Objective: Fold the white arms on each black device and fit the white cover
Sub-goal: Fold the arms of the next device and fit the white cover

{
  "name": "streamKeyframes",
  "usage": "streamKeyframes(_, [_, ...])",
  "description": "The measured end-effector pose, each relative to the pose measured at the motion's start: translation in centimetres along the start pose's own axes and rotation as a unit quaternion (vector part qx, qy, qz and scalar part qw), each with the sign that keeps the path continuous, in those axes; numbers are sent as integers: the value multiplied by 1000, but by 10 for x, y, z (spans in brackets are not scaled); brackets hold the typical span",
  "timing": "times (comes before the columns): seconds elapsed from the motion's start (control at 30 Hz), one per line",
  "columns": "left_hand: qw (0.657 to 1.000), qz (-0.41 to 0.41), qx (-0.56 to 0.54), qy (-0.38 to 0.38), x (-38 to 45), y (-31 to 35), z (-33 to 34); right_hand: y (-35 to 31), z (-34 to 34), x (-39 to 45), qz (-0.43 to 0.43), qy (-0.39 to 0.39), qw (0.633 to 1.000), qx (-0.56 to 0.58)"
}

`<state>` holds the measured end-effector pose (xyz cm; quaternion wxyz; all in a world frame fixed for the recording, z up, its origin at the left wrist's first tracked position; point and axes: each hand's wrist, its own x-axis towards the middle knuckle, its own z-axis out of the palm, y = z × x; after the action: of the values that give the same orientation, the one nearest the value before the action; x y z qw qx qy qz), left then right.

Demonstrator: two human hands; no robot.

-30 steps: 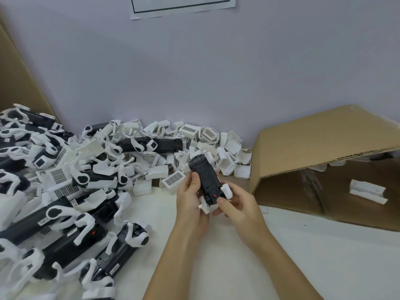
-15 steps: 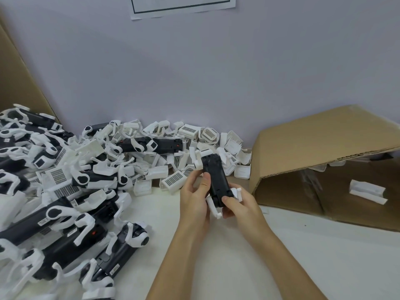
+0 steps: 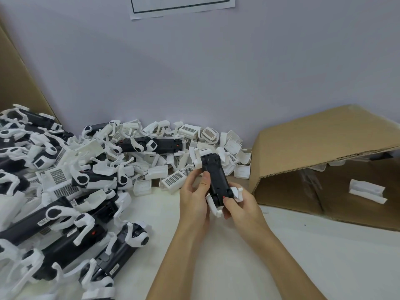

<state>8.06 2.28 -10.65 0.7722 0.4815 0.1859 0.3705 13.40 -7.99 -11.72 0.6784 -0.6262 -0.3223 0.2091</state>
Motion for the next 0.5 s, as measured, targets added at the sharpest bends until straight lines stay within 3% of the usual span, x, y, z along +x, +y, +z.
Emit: streamKeyframes(0.5, [1000,5,7,5,0,-1,-1,-4,0,-1,11,-19,1000,18])
